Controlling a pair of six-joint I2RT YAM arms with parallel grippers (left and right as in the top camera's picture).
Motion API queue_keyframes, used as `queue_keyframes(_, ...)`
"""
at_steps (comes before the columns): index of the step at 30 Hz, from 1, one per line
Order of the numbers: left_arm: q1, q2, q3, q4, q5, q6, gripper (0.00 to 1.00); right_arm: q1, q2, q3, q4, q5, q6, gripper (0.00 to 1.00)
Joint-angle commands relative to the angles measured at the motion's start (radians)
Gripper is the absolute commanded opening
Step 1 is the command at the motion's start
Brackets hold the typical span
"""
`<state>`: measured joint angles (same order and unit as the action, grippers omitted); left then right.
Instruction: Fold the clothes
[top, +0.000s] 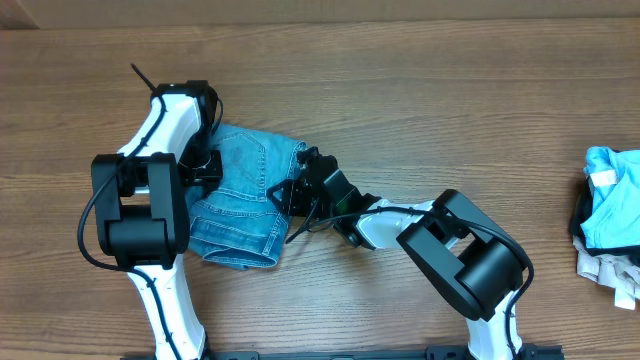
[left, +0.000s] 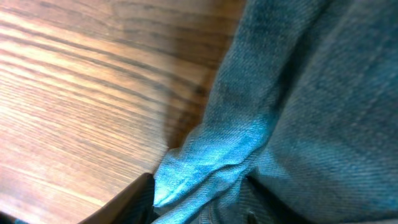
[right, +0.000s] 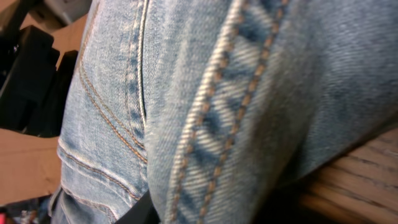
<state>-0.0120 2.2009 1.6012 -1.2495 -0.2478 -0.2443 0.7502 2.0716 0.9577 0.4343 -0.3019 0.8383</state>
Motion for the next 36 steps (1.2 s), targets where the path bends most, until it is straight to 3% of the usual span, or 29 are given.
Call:
queue_keyframes(1,-0.014,0.05,-0.052,-0.022,0.11,0.001,0.56,0.036,0.018,-0.002,0.033,-0.066,0.0,0.11)
queue_keyframes(2,-0.014,0.05,-0.051,-0.029,0.11,0.001,0.55,0.036,0.018,-0.002,0.031,-0.066,-0.001,0.04)
queue_keyframes(4,-0.014,0.048,-0.031,-0.058,0.11,0.001,0.44,0.019,0.018,-0.002,0.016,-0.08,-0.05,0.04)
queue_keyframes(6,-0.014,0.041,0.009,-0.087,0.11,-0.001,0.43,-0.023,0.006,0.001,-0.045,-0.117,-0.124,0.04)
queue_keyframes(9,-0.013,0.034,0.106,-0.146,0.11,-0.001,0.42,-0.106,-0.057,0.023,-0.275,-0.114,-0.285,0.04)
queue_keyframes(13,-0.013,0.019,0.212,-0.192,0.112,-0.007,0.43,-0.227,-0.216,0.117,-0.663,0.057,-0.535,0.04)
queue_keyframes(17,-0.014,0.014,0.223,-0.194,0.147,-0.006,0.43,-0.332,-0.345,0.253,-0.906,0.198,-0.641,0.04)
queue_keyframes(23,-0.014,0.014,0.223,-0.194,0.156,-0.006,0.43,-0.449,-0.446,0.437,-1.145,0.4,-0.695,0.04)
queue_keyframes(31,-0.014,0.014,0.223,-0.195,0.17,-0.006,0.43,-0.596,-0.463,0.6,-1.256,0.581,-0.739,0.04)
queue_keyframes(36,-0.014,0.014,0.223,-0.195,0.171,-0.006,0.44,-0.768,-0.467,0.751,-1.3,0.623,-0.728,0.04)
